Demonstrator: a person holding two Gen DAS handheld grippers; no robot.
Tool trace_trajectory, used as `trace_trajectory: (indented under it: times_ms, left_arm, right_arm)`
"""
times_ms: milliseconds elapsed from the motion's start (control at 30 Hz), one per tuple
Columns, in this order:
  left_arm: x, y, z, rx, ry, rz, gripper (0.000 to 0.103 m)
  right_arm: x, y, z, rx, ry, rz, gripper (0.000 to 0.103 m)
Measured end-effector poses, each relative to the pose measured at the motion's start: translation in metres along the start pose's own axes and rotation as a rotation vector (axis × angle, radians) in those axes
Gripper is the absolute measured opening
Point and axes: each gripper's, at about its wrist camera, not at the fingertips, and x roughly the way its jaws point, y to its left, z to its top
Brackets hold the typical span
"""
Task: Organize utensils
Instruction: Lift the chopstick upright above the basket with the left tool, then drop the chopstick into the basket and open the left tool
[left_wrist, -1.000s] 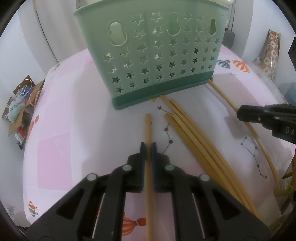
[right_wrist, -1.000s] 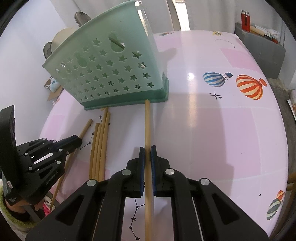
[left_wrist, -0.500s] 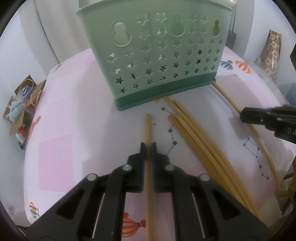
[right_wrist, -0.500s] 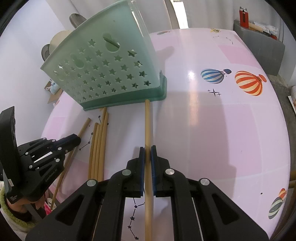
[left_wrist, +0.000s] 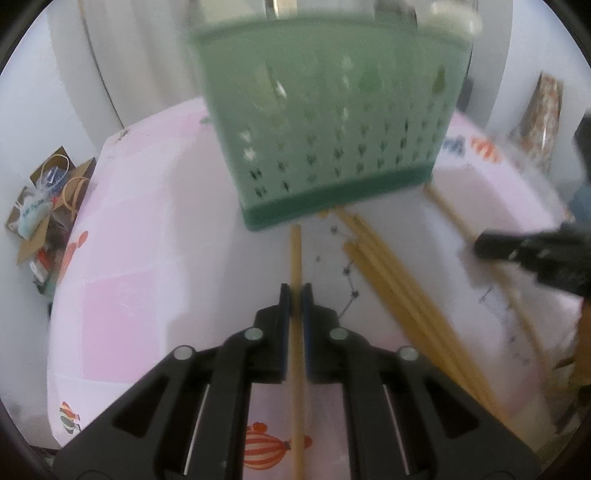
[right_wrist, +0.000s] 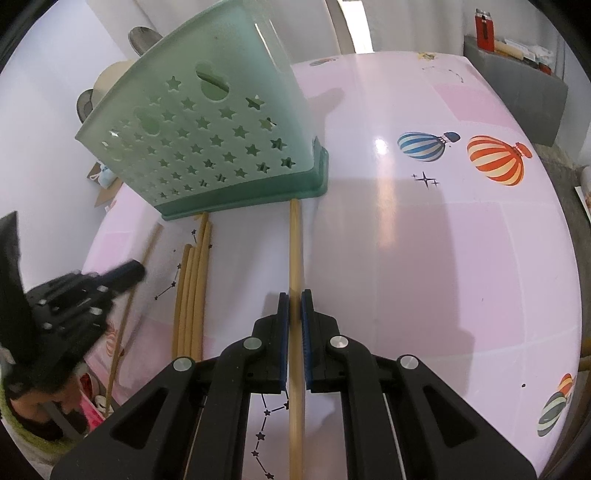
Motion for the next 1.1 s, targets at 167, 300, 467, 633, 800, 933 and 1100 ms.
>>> trace_trajectory:
  times_ms: [167,300,467,633,800,933,1100]
  left_arm:
    - [-0.054,0.018,0.011,-0.059,-0.17,-0.106,0.005]
    - [-0.102,0.031,0.022,-0.094,-0.328,-0.165,0.005]
    - [-0.153,0.04,0.046,-0.108,-0.503,-0.233,0.005]
    - [-0.196,0.041,0.081,-0.115,-0.738,-0.252,0.005]
    - [-0.201,0.041,0.119,-0.186,-0.91,-0.235,0.005]
    - [-0.183,0.037,0.147,-0.194,-0.966,-0.165,0.005]
    - [-0.14,0.024,0.159,-0.164,-0.929,-0.093,0.005]
  right_arm:
    - [0.001,-0.001,0.0,0.005,-0.003,0.001,0.007]
    - [0.002,0.0,0.001,0.003,-0.007,0.001,0.007]
    - [0.003,-0.001,0.001,0.009,-0.013,0.01,0.007]
    - [0.003,-0.003,0.0,0.012,-0.016,0.02,0.007]
    - [0.002,-0.007,0.0,0.026,-0.02,0.034,0.007]
    - [0.002,-0.01,0.0,0.033,-0.021,0.042,0.007]
    - [0.0,-0.015,0.001,0.043,-0.022,0.053,0.007]
